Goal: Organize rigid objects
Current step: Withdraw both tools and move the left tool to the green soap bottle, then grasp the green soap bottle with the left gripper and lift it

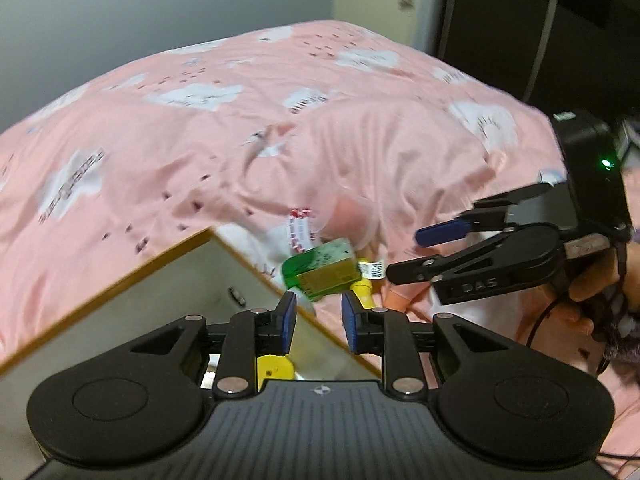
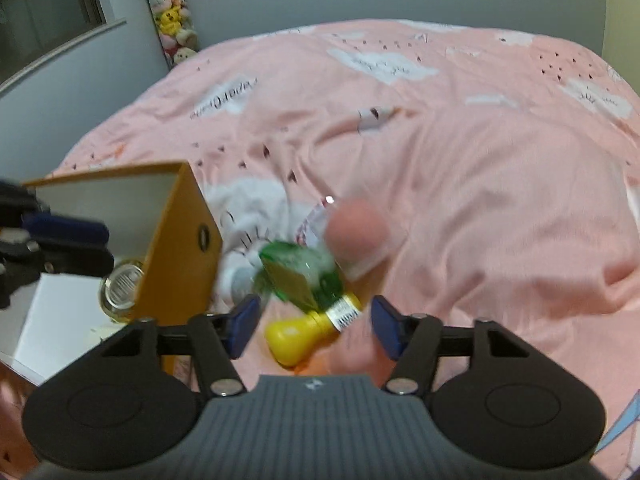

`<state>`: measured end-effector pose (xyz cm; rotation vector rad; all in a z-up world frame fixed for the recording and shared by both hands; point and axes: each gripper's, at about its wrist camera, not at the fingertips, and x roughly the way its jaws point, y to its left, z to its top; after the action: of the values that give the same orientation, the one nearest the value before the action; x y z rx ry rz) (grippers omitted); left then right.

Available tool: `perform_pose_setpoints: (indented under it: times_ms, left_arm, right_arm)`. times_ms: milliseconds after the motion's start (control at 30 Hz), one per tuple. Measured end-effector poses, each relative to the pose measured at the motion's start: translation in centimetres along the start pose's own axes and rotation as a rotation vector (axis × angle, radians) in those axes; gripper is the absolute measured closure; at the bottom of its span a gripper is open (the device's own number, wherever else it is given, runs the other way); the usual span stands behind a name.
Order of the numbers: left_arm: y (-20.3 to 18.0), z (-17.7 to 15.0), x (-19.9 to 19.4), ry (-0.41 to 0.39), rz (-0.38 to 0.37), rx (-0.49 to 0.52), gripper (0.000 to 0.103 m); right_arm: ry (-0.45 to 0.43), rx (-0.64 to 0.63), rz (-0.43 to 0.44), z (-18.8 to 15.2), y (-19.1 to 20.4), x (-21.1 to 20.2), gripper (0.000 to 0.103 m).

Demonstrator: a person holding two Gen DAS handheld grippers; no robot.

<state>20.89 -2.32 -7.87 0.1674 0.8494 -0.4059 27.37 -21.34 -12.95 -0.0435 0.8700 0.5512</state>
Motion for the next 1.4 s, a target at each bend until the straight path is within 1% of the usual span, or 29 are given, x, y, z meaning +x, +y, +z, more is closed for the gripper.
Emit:
perform_pose_setpoints:
  times_ms: [100, 133, 167, 200, 267, 300, 333, 367, 433, 500, 567, 633, 733, 800, 900, 967, 1033, 1100, 1167, 1233, 1300, 1333, 1400]
  left_arm:
    - [-1.1, 0.8, 1.6, 0.031, -0.007, 0.110, 0.061]
    - [-1.4, 0.9, 2.1, 0.041, -0.010, 0.140, 0.055]
    - [-1.6, 1.2, 2.8, 0.052, -0.017, 0.177, 0.052]
    - [-1.8, 1.4, 3.3, 0.057, -0.022, 0.204, 0.051]
    - [-2.1, 1.9, 4.5, 0.074, -0.030, 0.268, 0.048]
    - [-2.2, 2.1, 5.1, 0.080, -0.031, 0.299, 0.046]
    - [-2.3, 2.4, 5.7, 0.084, -0.029, 0.330, 0.042]
    - [-2.4, 2.7, 6.4, 0.090, -0.028, 0.362, 0.041]
    - [-2.5, 3.1, 7.9, 0.115, -0.037, 0.413, 0.041]
    - [-2.6, 3.5, 9.5, 0.156, -0.043, 0.466, 0.041]
    - [-2.9, 3.8, 11.0, 0.192, -0.040, 0.531, 0.041]
    - [-3.2, 4.1, 12.4, 0.225, -0.041, 0.589, 0.040]
    - [-3.5, 4.0, 14.3, 0.282, -0.050, 0.677, 0.037]
    - [-3.6, 4.0, 15.6, 0.320, -0.052, 0.718, 0.037]
    - [-3.9, 3.9, 17.1, 0.358, -0.069, 0.766, 0.037]
    - [-4.2, 3.8, 18.2, 0.388, -0.059, 0.790, 0.035]
    - [-4.6, 3.8, 18.9, 0.408, -0.065, 0.807, 0.035]
    - [-5.1, 3.6, 19.3, 0.423, -0.056, 0.839, 0.039]
    - [-5.4, 3.4, 19.3, 0.429, -0.057, 0.852, 0.046]
    - [-5.6, 3.2, 19.2, 0.426, -0.043, 0.845, 0.047]
    - [-5.7, 3.2, 19.0, 0.421, -0.026, 0.818, 0.052]
    - [-5.7, 3.3, 18.7, 0.416, -0.015, 0.790, 0.059]
    - [-5.4, 3.7, 18.1, 0.404, -0.005, 0.707, 0.060]
  right_arm:
    - [0.002, 0.022, 0.009, -0.2, -0.5, 0.8, 0.049]
    - [-0.005, 0.026, 0.011, -0.2, -0.7, 1.0, 0.049]
    - [-0.012, 0.030, 0.011, -0.1, -1.0, 1.1, 0.050]
    - [-0.018, 0.033, 0.011, -0.2, -1.2, 1.2, 0.051]
    - [-0.034, 0.036, 0.002, -0.2, -1.6, 1.4, 0.057]
    - [-0.044, 0.037, -0.003, -0.4, -1.8, 1.2, 0.058]
    - [-0.056, 0.042, -0.012, -0.4, -2.1, 1.2, 0.058]
    - [-0.060, 0.051, -0.036, -0.5, -2.4, 1.3, 0.058]
    - [-0.028, 0.079, -0.078, -0.6, -3.4, 2.0, 0.058]
    - [-0.005, 0.126, -0.067, -1.0, -4.6, 2.8, 0.058]
    - [0.001, 0.152, -0.047, -1.1, -5.4, 3.2, 0.058]
    - [0.005, 0.154, -0.042, -1.1, -5.5, 3.6, 0.058]
    - [0.009, 0.135, -0.050, -1.2, -5.3, 4.1, 0.057]
    - [0.010, 0.133, -0.052, -1.1, -5.4, 4.3, 0.057]
    - [0.012, 0.131, -0.052, -1.2, -5.4, 4.6, 0.056]
    - [0.010, 0.129, -0.052, -1.3, -5.3, 4.5, 0.056]
    - [0.009, 0.129, -0.052, -1.3, -5.4, 4.5, 0.056]
    - [0.006, 0.129, -0.053, -1.4, -5.4, 4.5, 0.056]
    - [0.006, 0.129, -0.054, -1.4, -5.3, 4.5, 0.056]
    - [0.006, 0.130, -0.054, -1.4, -5.3, 4.5, 0.056]
    - [0.003, 0.137, -0.052, -1.4, -5.4, 4.4, 0.056]
    - [0.001, 0.141, -0.051, -1.4, -5.4, 4.3, 0.056]
    - [-0.006, 0.155, -0.046, -1.5, -5.5, 4.0, 0.056]
